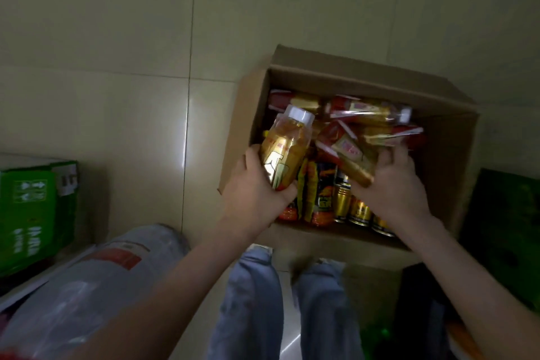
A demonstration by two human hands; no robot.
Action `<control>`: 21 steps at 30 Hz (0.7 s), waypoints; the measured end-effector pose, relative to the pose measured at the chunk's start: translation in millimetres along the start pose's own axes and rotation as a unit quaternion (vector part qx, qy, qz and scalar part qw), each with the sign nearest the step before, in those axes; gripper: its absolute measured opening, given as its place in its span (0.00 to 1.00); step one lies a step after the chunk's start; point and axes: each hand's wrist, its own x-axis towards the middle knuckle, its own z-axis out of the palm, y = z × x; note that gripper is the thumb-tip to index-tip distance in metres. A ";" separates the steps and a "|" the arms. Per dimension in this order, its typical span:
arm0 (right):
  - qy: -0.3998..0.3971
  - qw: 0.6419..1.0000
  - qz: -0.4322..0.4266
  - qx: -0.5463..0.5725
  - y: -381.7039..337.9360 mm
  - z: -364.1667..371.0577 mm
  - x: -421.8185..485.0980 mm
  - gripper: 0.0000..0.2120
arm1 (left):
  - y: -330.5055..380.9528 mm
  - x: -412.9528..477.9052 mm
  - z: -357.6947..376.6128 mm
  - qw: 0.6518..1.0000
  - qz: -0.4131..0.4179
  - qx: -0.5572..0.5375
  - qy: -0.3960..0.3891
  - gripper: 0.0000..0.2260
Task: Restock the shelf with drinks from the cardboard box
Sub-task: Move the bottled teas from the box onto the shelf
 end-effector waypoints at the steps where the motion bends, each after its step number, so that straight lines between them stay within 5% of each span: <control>1: -0.004 1.000 0.006 0.010 3.3 -7.6 -22.4 0.34 | 9.9 -8.1 -9.2 1.000 0.014 0.003 -0.003 0.37; 7: 0.014 0.999 0.027 0.040 10.5 -103.4 -145.8 0.31 | 93.6 -56.1 -90.1 0.988 0.146 0.045 -0.006 0.37; 21: 0.272 0.958 0.052 0.068 13.4 -273.0 -436.3 0.38 | 270.4 -290.8 -222.6 0.901 0.423 0.092 0.023 0.36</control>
